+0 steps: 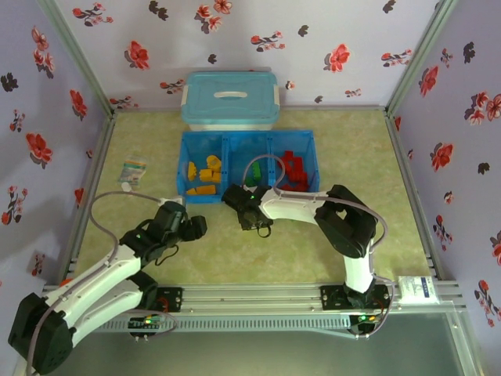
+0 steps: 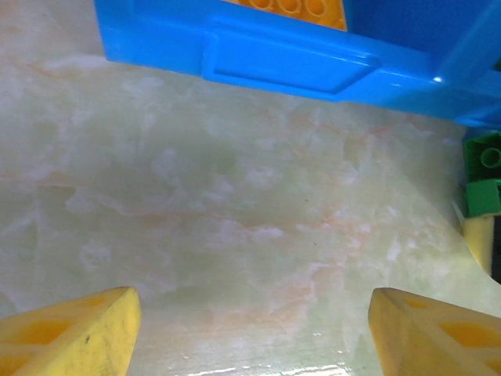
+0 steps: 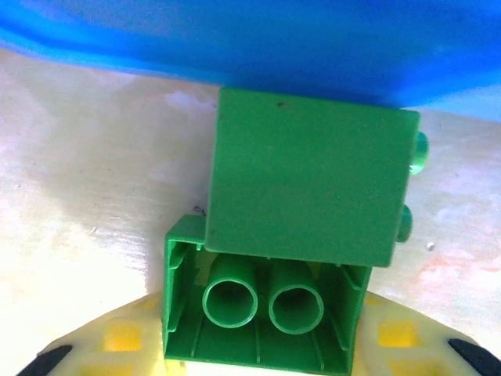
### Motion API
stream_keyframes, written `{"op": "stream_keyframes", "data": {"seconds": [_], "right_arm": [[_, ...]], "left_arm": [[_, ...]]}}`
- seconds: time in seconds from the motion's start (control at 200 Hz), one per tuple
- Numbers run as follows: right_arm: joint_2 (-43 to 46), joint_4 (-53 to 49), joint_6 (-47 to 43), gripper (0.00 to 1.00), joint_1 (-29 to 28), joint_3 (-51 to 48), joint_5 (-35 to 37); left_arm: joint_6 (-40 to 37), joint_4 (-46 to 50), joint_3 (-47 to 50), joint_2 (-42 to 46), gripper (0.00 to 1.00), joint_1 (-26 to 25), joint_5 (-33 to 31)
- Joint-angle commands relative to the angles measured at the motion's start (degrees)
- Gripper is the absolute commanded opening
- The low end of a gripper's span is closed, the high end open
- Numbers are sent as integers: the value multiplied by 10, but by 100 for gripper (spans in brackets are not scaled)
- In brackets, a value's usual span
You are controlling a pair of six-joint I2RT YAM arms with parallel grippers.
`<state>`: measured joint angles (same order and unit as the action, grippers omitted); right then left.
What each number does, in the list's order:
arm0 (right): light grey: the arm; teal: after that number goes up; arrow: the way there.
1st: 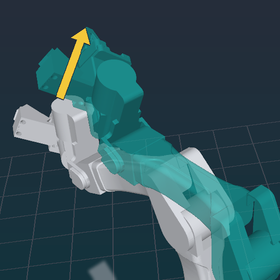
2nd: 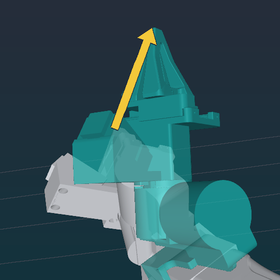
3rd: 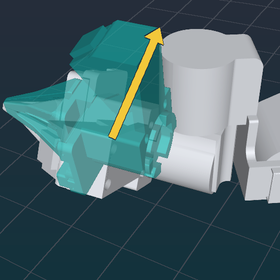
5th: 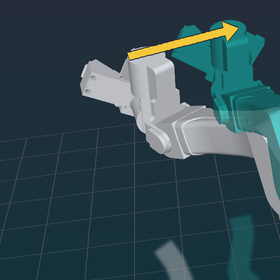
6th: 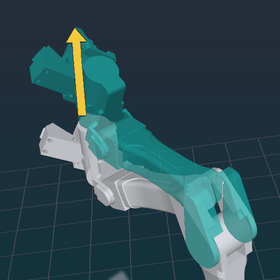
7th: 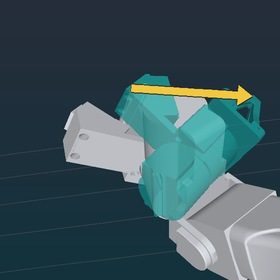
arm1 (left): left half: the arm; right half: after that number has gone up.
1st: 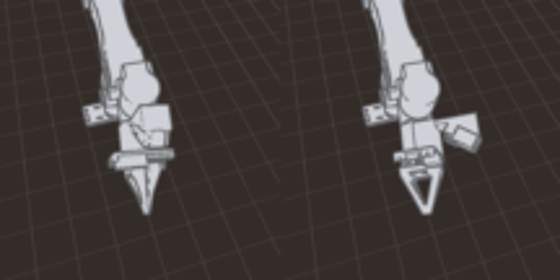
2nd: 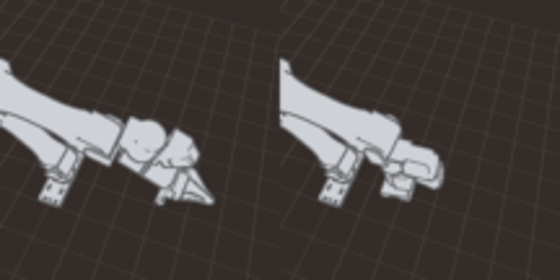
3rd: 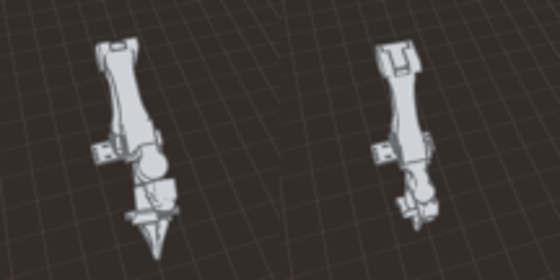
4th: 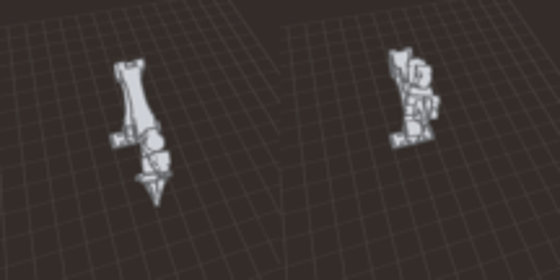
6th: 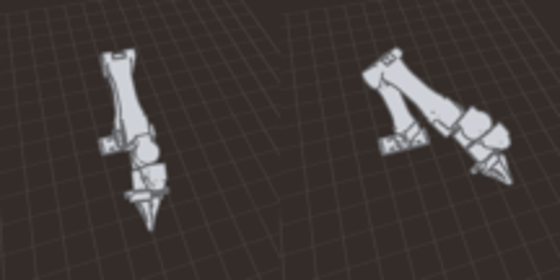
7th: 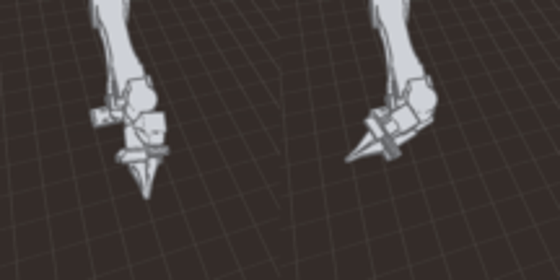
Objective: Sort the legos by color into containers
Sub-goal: Pick up the lego from the center of the table, then place the lego in the container.
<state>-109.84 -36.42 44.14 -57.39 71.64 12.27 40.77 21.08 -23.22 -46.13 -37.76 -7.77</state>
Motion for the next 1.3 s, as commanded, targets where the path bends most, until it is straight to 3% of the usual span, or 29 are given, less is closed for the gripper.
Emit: {"op": "stream_keyframes", "data": {"seconds": [0.0,0.305,0.46,0.905,0.955,1.005,1.05,1.185,1.295], "right_arm": [[1,-60,21,33,-7,18,44],[79,-149,-15,35,-16,119,108],[66,-167,-61,37,9,191,121],[-21,-152,-125,40,93,298,74],[-31,-149,-129,49,97,306,73],[-39,-151,-133,83,103,323,78],[-44,-167,-131,98,105,347,99],[-25,-207,-141,99,100,422,112],[37,-197,-132,99,73,392,137]], "left_arm": [[22,-2,9,21,77,-14,2],[47,33,14,58,76,-56,-11],[56,64,21,86,76,-81,-28],[96,109,18,149,75,-124,-45],[98,118,9,150,75,-128,-46],[103,121,4,151,75,-133,-52],[106,118,2,152,75,-137,-54],[105,113,-17,135,75,-148,-54],[96,116,-43,108,76,-160,-55]]}}
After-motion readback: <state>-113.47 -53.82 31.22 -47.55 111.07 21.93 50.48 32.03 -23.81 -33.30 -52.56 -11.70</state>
